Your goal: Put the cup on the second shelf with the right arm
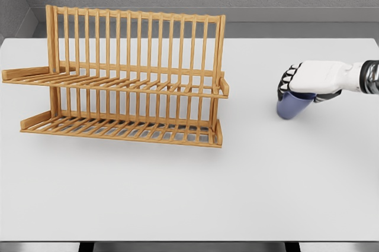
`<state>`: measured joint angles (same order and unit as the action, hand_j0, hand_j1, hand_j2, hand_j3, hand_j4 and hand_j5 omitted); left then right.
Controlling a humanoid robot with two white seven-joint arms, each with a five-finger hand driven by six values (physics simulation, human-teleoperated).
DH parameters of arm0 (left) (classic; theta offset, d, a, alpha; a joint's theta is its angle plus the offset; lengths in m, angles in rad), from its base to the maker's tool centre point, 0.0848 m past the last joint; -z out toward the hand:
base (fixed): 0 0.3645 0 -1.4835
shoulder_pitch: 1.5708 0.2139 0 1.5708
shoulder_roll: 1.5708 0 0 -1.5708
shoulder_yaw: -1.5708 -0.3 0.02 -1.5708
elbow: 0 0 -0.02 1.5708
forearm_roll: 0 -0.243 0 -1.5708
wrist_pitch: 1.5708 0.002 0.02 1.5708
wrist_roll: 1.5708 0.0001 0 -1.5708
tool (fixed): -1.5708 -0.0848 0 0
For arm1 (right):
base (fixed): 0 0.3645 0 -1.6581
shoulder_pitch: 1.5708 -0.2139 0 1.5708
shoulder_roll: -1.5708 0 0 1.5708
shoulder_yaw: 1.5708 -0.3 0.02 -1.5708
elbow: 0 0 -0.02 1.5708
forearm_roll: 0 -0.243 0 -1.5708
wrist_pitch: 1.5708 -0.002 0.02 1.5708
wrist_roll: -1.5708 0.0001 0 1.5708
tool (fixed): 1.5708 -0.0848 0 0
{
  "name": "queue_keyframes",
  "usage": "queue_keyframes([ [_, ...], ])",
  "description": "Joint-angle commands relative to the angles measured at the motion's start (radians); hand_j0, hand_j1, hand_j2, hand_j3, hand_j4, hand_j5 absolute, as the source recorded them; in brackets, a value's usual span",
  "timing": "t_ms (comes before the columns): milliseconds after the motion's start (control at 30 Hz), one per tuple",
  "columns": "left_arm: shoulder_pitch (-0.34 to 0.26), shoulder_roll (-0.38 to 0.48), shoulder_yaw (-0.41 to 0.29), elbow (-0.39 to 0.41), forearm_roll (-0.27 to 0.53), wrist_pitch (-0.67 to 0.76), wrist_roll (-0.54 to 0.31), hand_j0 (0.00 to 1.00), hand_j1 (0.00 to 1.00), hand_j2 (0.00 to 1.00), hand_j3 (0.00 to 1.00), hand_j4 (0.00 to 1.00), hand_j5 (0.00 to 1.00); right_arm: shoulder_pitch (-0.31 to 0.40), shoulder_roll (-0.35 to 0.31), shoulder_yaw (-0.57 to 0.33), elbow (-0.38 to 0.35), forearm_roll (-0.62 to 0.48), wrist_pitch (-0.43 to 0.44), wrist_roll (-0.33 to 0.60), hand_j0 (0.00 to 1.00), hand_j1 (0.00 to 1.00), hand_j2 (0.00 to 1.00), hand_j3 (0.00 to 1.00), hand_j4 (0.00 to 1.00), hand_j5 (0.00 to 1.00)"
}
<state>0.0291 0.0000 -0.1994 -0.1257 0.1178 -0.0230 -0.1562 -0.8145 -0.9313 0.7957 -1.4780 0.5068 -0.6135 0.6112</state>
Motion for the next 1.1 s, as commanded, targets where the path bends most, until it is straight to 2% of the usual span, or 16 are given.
queue_keyframes([
  [0, 0.0, 0.0, 0.0, 0.0, 0.0, 0.0, 0.0, 1.0, 1.0, 1.0, 1.0, 1.0, 1.0, 0.0, -0.001, -0.007, -0.001, -0.005, 0.003, 0.0, 0.64, 0.64, 0.64, 0.64, 0.64, 0.64],
  [167, 0.0, 0.0, 0.0, 0.0, 0.0, 0.0, 0.0, 1.0, 1.0, 1.0, 1.0, 1.0, 1.0, -0.014, -0.001, -0.01, -0.002, -0.005, 0.003, 0.0, 0.62, 0.62, 0.62, 0.62, 0.62, 0.62],
  [633, 0.0, 0.0, 0.0, 0.0, 0.0, 0.0, 0.0, 1.0, 1.0, 1.0, 1.0, 1.0, 1.0, -0.021, -0.006, -0.131, -0.034, -0.007, 0.003, 0.0, 0.62, 0.62, 0.62, 0.62, 0.62, 0.62],
  [700, 0.0, 0.0, 0.0, 0.0, 0.0, 0.0, 0.0, 1.0, 1.0, 1.0, 1.0, 1.0, 1.0, -0.038, -0.006, -0.139, -0.057, -0.005, 0.003, 0.0, 0.62, 0.62, 0.62, 0.62, 0.62, 0.62],
  [900, 0.0, 0.0, 0.0, 0.0, 0.0, 0.0, 0.0, 1.0, 1.0, 1.0, 1.0, 1.0, 1.0, -0.087, 0.0, -0.141, -0.064, -0.007, 0.003, 0.0, 0.62, 0.62, 0.62, 0.62, 0.62, 0.62],
  [1067, 0.0, 0.0, 0.0, 0.0, 0.0, 0.0, 0.0, 1.0, 1.0, 1.0, 1.0, 1.0, 1.0, -0.106, 0.011, -0.141, -0.113, -0.008, 0.003, 0.0, 0.62, 0.62, 0.62, 0.62, 0.62, 0.62],
])
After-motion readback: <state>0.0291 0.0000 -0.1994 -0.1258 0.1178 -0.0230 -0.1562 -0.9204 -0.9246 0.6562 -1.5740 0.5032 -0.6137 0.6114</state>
